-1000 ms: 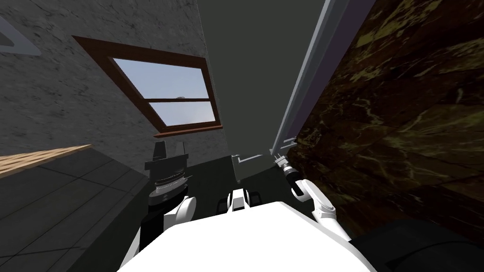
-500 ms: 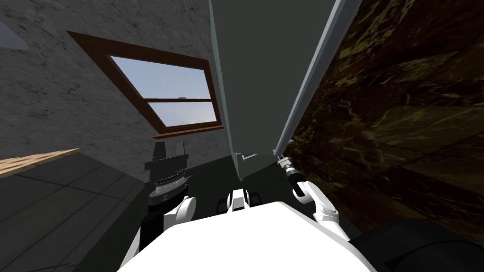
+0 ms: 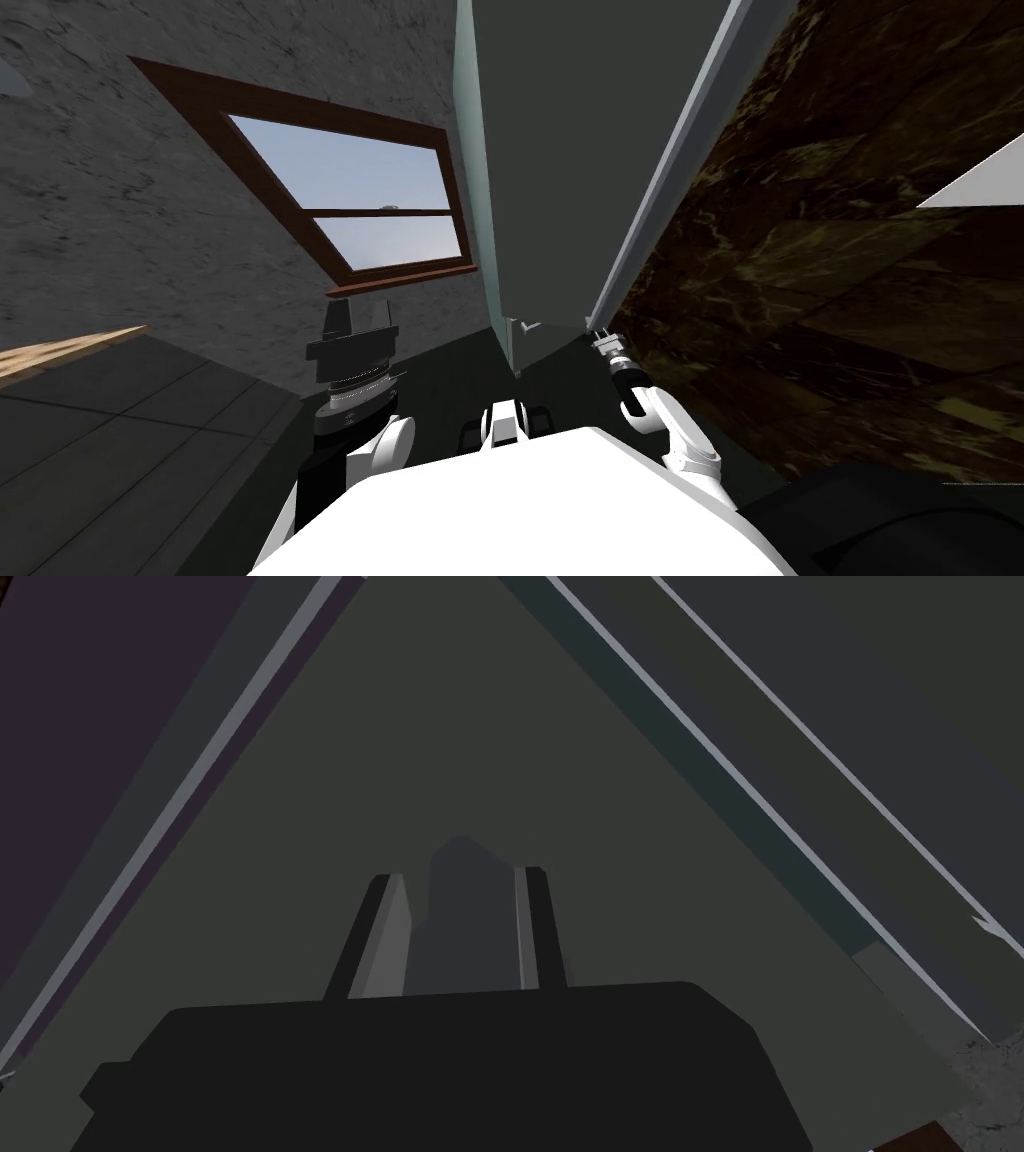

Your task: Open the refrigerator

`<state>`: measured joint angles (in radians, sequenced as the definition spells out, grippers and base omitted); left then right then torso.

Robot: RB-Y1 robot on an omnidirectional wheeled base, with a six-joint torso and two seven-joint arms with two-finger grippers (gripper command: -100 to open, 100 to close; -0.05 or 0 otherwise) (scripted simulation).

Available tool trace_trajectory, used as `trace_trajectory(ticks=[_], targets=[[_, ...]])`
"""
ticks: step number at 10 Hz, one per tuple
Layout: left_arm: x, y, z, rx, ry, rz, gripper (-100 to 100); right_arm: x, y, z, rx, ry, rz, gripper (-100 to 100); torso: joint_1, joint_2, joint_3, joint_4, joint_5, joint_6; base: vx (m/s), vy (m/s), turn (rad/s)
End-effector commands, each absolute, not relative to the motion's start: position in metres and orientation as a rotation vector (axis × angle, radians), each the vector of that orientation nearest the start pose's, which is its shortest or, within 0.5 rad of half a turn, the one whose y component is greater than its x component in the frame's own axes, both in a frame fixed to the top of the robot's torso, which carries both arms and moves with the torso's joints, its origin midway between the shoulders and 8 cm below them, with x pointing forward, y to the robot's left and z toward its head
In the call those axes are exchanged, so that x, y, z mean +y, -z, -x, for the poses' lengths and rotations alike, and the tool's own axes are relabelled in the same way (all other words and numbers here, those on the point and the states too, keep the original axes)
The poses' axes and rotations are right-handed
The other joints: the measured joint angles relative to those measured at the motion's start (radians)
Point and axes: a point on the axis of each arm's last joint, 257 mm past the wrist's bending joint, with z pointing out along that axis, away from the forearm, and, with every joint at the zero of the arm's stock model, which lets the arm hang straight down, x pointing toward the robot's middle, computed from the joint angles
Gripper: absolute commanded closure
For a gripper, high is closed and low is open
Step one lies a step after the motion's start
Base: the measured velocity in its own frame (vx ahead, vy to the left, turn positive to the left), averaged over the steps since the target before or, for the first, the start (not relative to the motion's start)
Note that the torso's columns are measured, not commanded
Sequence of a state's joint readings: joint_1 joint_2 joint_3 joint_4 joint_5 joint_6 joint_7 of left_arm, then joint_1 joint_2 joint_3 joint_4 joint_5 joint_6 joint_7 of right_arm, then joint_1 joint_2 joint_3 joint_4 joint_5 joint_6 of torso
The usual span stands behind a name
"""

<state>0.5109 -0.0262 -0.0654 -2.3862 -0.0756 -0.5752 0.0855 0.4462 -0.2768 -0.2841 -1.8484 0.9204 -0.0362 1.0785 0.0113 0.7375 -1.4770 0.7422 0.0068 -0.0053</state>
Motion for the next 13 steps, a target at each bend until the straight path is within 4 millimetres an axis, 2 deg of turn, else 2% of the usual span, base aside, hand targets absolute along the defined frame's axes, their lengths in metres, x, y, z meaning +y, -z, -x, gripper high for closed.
trace_trajectory(ticks=[1, 2, 3, 4, 8, 11, 12, 13], targets=[[0.247, -0.080, -0.309, 0.495, 1.430, 0.526, 0, -0.479, 0.216, -0.387, 1.630, 0.897, 0.387, 100, 0.001, 0.002, 0.001, 0.000, 0.000, -0.001, -0.078, 0.239, -0.139], [0.247, -0.080, -0.309, 0.495, 1.430, 0.526, 0, -0.481, 0.225, -0.384, 1.648, 0.892, 0.394, 100, 0.000, 0.003, 0.002, 0.001, 0.000, -0.001, -0.040, 0.107, -0.064], [0.247, -0.080, -0.309, 0.496, 1.430, 0.526, 0, -0.494, 0.227, -0.375, 1.670, 0.933, 0.349, 100, -0.009, 0.001, 0.000, 0.001, -0.001, -0.001, -0.003, 0.162, -0.167], [0.247, -0.080, -0.309, 0.496, 1.430, 0.526, 0, -0.494, 0.227, -0.375, 1.670, 0.933, 0.349, 100, -0.006, 0.000, 0.000, -0.001, -0.001, 0.006, -0.001, 0.219, -0.133], [0.247, -0.080, -0.309, 0.495, 1.430, 0.526, 0, -0.514, 0.221, -0.362, 1.685, 1.007, 0.269, 100, 0.000, -0.001, 0.000, -0.002, -0.002, -0.003, -0.001, 0.258, -0.140], [0.247, -0.080, -0.309, 0.495, 1.430, 0.526, 0, -0.528, 0.217, -0.350, 1.698, 1.061, 0.208, 100, -0.001, 0.000, 0.000, 0.000, 0.000, -0.001, -0.017, 0.234, -0.130], [0.247, -0.080, -0.309, 0.495, 1.430, 0.526, 0, -0.538, 0.216, -0.335, 1.719, 1.074, 0.193, -100, 0.000, 0.001, 0.001, -0.001, 0.000, 0.000, -0.014, 0.109, 0.086], [0.247, -0.080, -0.309, 0.495, 1.430, 0.526, 0, -0.542, 0.211, -0.329, 1.722, 1.082, 0.183, -100, -0.010, 0.001, 0.001, -0.002, -0.003, 0.001, -0.001, -0.025, 0.170]])
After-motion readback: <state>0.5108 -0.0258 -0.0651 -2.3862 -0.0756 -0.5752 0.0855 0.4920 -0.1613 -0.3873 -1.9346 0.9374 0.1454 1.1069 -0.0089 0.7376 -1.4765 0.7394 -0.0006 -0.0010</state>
